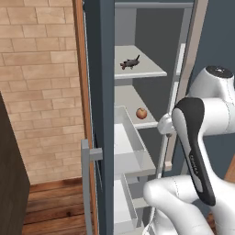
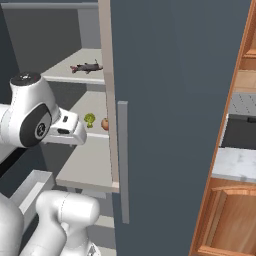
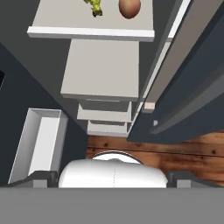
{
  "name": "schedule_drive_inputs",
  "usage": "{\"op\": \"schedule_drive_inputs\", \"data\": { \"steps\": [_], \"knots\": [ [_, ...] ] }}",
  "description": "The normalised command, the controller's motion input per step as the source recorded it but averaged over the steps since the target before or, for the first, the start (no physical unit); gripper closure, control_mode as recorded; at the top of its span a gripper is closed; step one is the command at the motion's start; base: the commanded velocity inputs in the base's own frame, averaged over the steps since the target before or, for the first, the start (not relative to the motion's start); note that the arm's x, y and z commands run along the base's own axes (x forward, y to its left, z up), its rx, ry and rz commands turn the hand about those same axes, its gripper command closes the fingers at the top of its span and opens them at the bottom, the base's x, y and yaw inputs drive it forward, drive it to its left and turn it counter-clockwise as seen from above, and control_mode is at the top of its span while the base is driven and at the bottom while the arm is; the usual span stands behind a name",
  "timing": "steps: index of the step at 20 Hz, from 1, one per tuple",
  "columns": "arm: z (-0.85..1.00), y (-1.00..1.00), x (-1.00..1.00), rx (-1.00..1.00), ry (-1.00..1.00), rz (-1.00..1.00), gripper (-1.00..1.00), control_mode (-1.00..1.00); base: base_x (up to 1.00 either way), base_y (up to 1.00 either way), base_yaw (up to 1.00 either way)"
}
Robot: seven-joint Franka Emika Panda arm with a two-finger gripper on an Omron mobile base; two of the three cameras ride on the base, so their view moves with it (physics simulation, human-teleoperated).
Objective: Take the broccoli, fish, and peach from the freezer and place them in the bowl on the counter.
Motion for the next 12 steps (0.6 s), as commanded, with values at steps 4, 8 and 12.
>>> {"op": "schedule_drive_inputs", "data": {
  "steps": [4, 8, 12],
  "knots": [
    [0.00, 0.00, 0.00, 0.00, 0.00, 0.00, -1.00, 1.00, 0.01, -0.02, 0.00],
    [0.00, 0.00, 0.00, 0.00, 0.00, 0.00, -1.00, 1.00, 0.08, -0.08, 0.00],
    [0.00, 0.00, 0.00, 0.00, 0.00, 0.00, -1.00, 1.00, 0.23, -0.05, 0.00]
  ]
}}
